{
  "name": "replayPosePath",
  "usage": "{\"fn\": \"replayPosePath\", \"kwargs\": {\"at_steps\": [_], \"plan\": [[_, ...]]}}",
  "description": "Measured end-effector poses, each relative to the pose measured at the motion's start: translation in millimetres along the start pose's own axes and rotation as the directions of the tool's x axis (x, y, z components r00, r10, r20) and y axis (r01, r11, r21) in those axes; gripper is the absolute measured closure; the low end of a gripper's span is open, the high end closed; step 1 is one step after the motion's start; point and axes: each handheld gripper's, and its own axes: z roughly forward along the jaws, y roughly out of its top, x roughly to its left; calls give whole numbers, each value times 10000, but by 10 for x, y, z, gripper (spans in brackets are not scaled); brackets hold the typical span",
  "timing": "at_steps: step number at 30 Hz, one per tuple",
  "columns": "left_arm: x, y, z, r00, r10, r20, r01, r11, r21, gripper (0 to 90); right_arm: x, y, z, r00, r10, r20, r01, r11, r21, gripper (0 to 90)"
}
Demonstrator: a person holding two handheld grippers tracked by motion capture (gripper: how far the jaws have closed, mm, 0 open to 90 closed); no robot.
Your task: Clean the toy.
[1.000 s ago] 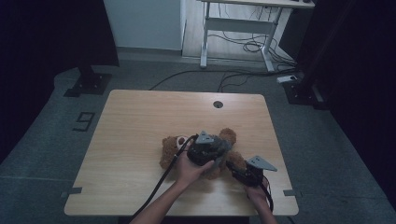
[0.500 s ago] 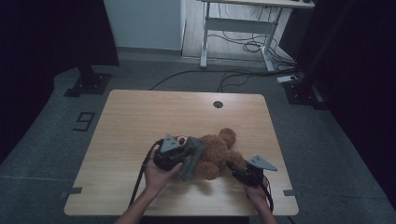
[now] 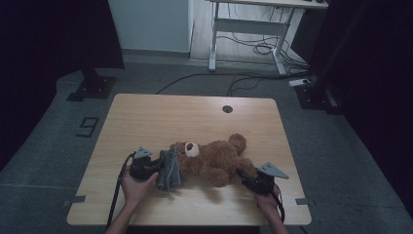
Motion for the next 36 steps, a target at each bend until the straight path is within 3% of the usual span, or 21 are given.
{"fn": "replayPosePath", "kwargs": {"at_steps": [4, 8, 10, 14, 18, 20, 22, 23, 25, 27, 29, 31, 32, 34, 36], "plan": [[55, 34, 19, 9993, -334, 146, 334, 9994, 3, 762, -11, -3, 7, 10000, 44, 0, -44, 10000, -1, 534], [-15, 258, -218, 9991, -242, 361, 282, 9930, -1145, 763, -21, -3, 0, 9999, 63, 140, -64, 10000, 61, 534], [-144, 455, -370, 9980, 42, 625, 73, 9830, -1836, 762, -24, -2, 1, 9998, 89, 150, -90, 9999, 51, 534], [-446, 799, -474, 9908, 749, 1127, -450, 9679, -2474, 760, -1, 7, 8, 9998, 31, 215, -31, 10000, 12, 534], [-798, 1089, -275, 9744, 1360, 1788, -944, 9702, -2232, 756, 6, 8, 5, 9996, 2, 269, -3, 10000, 23, 534], [-954, 1173, -92, 9716, 1704, 1640, -1406, 9738, -1790, 755, 5, 6, 2, 9996, -40, 270, 40, 10000, 25, 534], [-1022, 1202, 117, 9742, 1849, 1294, -1705, 9786, -1149, 753, 0, 7, -4, 9997, -83, 248, 82, 9999, 71, 534], [-1014, 1198, 208, 9764, 1924, 977, -1842, 9790, -877, 753, 0, 7, -5, 9997, -90, 242, 88, 9999, 67, 533], [-913, 1169, 302, 9833, 1646, 772, -1598, 9850, -649, 754, 13, 7, -5, 9999, -89, 142, 89, 10000, 0, 531], [-718, 1130, 276, 9891, 931, 1141, -842, 9932, -810, 757, 55, 12, 4, 9991, -359, 208, 360, 9994, -3, 531], [-576, 1097, 212, 9914, 501, 1213, -386, 9947, -953, 755, 72, 14, 10, 9988, -437, 208, 436, 9990, 27, 531], [-431, 1054, 145, 9982, 354, 481, -308, 9951, -938, 758, 74, 10, 13, 9990, -404, 204, 403, 9991, 92, 531], [-341, 1022, 137, 9993, 174, 334, -147, 9968, -783, 759, 73, 5, 13, 9990, -400, 220, 397, 9991, 123, 531], [-173, 907, 171, 9974, -417, 580, 446, 9977, -509, 759, 68, -1, 9, 9991, -361, 200, 358, 9992, 155, 531], [-76, 767, 233, 9945, -687, 785, 700, 9975, -132, 762, 78, -3, 9, 9991, -385, 197, 382, 9992, 147, 531]]}}
